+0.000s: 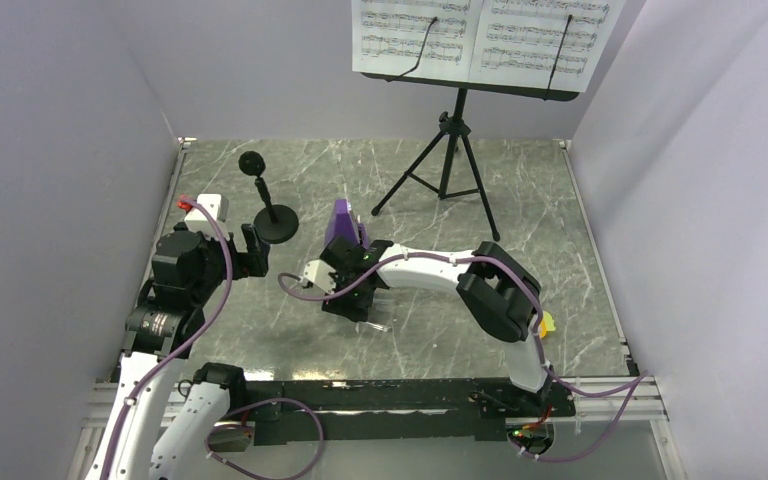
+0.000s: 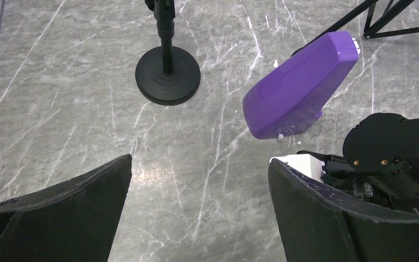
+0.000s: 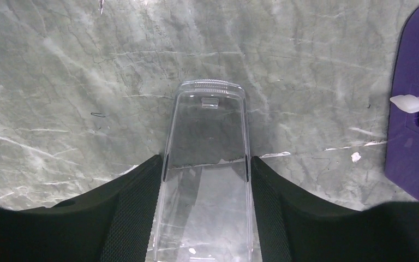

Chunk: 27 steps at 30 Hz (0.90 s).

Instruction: Pack up the instrument practice props

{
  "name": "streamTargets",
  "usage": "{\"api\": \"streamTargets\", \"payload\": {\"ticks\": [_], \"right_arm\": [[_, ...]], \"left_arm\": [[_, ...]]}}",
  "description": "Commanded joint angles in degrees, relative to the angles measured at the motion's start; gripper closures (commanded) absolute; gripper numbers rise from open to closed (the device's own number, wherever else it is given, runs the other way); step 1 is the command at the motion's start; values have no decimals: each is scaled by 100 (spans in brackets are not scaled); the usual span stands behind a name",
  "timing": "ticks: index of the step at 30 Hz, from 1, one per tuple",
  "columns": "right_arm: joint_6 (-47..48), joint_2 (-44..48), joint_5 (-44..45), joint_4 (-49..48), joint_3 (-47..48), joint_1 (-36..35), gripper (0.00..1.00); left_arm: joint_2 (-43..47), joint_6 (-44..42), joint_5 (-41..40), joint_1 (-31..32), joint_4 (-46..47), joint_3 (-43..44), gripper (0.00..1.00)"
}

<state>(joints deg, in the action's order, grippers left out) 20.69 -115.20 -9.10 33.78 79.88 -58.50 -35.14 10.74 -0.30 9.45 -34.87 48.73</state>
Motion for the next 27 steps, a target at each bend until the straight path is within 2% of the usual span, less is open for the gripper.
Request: {"api": "streamTargets", "payload": {"ticks": [1,3,4,6,7,10,14,18,23,27], "right_arm": [[180,-449,49,735,-252,-17,42],[160,-469,43,763,-222,-21,48],[159,-481,48,770,-202,-21,55],[209,-469,19,774,-149,-23,88],[225,-450,27,782,-118,-22,100],[275,-304,1,855,7,4,100],[224,68,-525,1340,182,220,100],[408,878,-1281,1335,-186,686,100],[795,2261,-2143,808,-978,1553,100],[393,3168,-2839,311,-1293,2314,100]], "left_arm": [[-6,28,95,-55,277,-6,1],[22,-16,88,-58,258,-36,1],[31,-44,76,-58,247,-47,1],[28,-82,61,-58,225,-48,1],[26,-115,72,-58,218,-43,1],[11,-302,214,-58,193,-32,1],[177,-1687,1652,-58,112,-23,1],[283,-1981,1561,-58,372,-322,1],[-623,-3545,2538,-51,-709,297,1],[-915,-4777,3639,-49,-1375,736,1]]}}
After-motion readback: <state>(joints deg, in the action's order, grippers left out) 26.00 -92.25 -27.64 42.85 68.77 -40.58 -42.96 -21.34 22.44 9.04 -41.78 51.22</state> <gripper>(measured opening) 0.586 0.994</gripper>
